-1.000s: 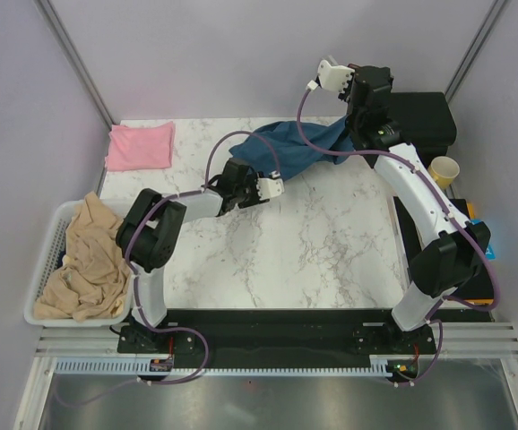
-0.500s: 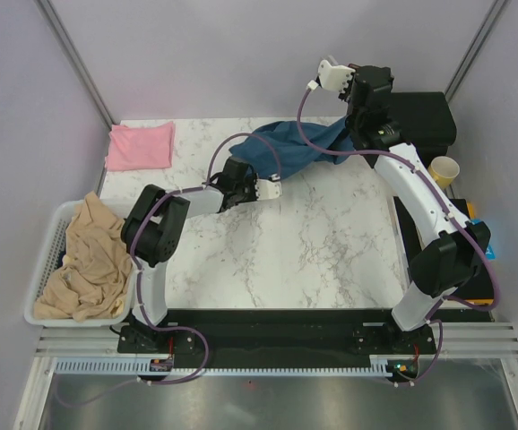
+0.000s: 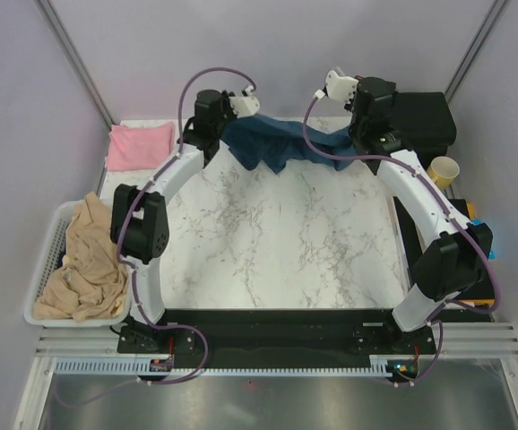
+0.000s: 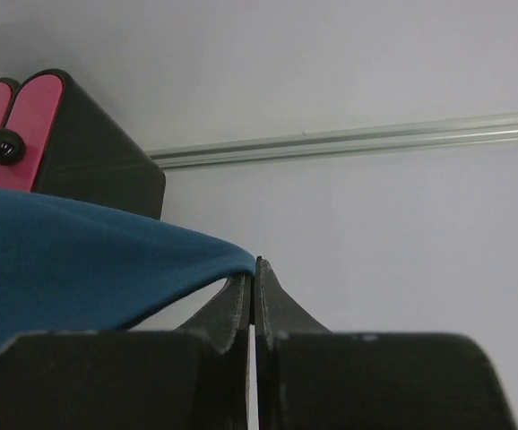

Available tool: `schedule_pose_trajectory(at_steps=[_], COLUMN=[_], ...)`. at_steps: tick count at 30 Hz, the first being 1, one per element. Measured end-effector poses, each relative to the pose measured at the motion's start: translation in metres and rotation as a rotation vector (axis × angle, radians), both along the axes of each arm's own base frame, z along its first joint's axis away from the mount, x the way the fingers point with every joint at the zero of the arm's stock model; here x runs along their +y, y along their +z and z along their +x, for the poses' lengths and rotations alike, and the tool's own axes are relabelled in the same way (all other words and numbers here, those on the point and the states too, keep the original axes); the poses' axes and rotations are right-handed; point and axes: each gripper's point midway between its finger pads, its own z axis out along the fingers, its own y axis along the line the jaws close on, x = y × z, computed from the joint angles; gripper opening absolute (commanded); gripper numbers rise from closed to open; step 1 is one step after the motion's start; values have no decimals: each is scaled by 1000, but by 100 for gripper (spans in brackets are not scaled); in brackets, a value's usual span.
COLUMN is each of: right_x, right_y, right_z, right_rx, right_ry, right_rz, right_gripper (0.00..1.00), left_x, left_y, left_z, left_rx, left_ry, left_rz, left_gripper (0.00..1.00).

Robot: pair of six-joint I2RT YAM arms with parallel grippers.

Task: Fold and stack the t-shirts
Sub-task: Flatten the tshirt out

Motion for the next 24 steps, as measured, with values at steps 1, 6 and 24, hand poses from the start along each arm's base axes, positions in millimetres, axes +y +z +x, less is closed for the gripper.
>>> schedule_pose_trajectory(at_steps=[1, 6, 24], right_x=[-2, -4, 14], right_y=[0, 15, 160], right_z=[0, 3, -53], right_rx=[-7, -122, -378], right_ry=[-7, -32, 256], right_rz=[3, 18, 220], right_gripper=[0, 0, 0], left_x=[6, 43, 63], left_y=[17, 147, 291], left_z=[1, -8, -185], left_rx=[-37, -329, -583], left_ry=[15, 89, -127], left_rz=[-5, -8, 41], left_gripper=[2, 2, 2])
